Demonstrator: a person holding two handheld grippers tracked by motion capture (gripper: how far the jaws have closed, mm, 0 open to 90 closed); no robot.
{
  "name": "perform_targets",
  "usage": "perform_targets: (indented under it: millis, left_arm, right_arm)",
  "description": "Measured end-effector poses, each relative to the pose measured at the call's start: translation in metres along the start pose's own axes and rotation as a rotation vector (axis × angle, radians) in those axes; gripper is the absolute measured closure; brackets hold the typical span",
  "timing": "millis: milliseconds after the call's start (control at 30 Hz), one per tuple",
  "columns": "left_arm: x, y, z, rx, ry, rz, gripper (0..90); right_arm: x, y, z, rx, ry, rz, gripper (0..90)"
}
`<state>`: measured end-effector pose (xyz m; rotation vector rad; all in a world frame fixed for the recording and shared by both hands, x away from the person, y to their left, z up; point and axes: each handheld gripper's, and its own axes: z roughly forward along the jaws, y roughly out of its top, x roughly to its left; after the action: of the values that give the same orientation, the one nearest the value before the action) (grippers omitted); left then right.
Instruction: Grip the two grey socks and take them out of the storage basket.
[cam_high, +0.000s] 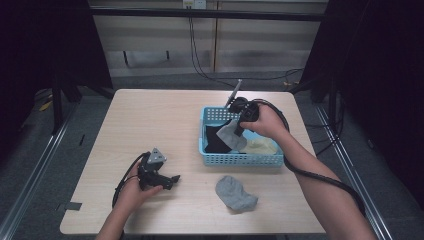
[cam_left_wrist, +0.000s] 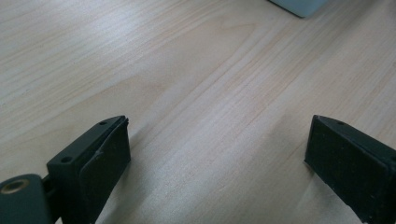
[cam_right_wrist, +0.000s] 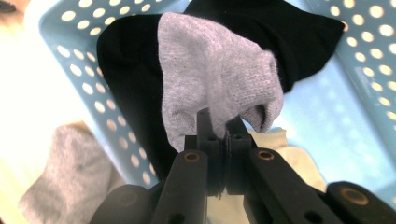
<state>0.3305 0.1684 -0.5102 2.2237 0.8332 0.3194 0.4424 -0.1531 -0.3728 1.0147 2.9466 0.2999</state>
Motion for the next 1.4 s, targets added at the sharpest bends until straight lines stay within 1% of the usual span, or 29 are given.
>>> perform_targets:
  millis: [200, 400, 433, 500, 533, 633, 767, 967, 1100, 1133, 1200, 1300, 1400]
  left_arm:
    - [0.000, 0.000, 0.000, 0.004, -0.001, 0.001, 6.0]
    - [0.000, 0.000, 0.000, 0.004, 0.001, 0.001, 6.0]
    - [0.000, 0.000, 0.000, 0.004, 0.001, 0.002, 6.0]
    - [0.000, 0.000, 0.000, 0.004, 0.001, 0.001, 6.0]
    - [0.000, 0.000, 0.000, 0.004, 0.001, 0.001, 6.0]
    - [0.000, 0.000, 0.000, 0.004, 0.001, 0.002, 6.0]
    - [0.000, 0.000, 0.000, 0.004, 0.001, 0.002, 6.0]
    - [0.000, 0.000, 0.000, 0.004, 0.001, 0.002, 6.0]
    - [0.000, 0.000, 0.000, 0.004, 0.001, 0.002, 6.0]
    - [0.000, 0.000, 0.000, 0.004, 0.001, 0.002, 6.0]
    - [0.000, 0.000, 0.000, 0.004, 0.001, 0.002, 6.0]
    - [0.000, 0.000, 0.000, 0.004, 0.001, 0.002, 6.0]
    - [0.000, 0.000, 0.000, 0.001, 0.002, 0.002, 6.0]
  right_arm:
    - [-0.001, -0.003, -0.022, 0.004, -0.017, -0.009, 88.3]
    - [0.000, -0.007, -0.043, 0.013, -0.038, -0.036, 88.3]
    - [0.000, -0.008, -0.046, 0.010, -0.035, -0.035, 88.3]
    - [0.001, -0.009, -0.055, 0.007, -0.045, -0.043, 88.3]
    - [0.000, -0.010, -0.058, -0.001, -0.039, -0.045, 88.3]
    - [0.002, -0.012, -0.067, 0.001, -0.050, -0.046, 88.3]
    - [0.006, -0.016, -0.075, 0.006, -0.051, -0.063, 88.3]
    - [0.019, -0.023, -0.088, 0.002, -0.051, -0.097, 88.3]
    - [0.031, -0.032, -0.094, -0.021, -0.043, -0.125, 88.3]
    - [0.035, -0.034, -0.096, -0.019, -0.038, -0.133, 88.3]
    - [0.041, -0.039, -0.098, -0.032, -0.035, -0.137, 88.3]
    - [0.052, -0.046, -0.099, -0.025, -0.026, -0.177, 88.3]
    - [0.063, -0.051, -0.098, -0.012, -0.017, -0.202, 88.2]
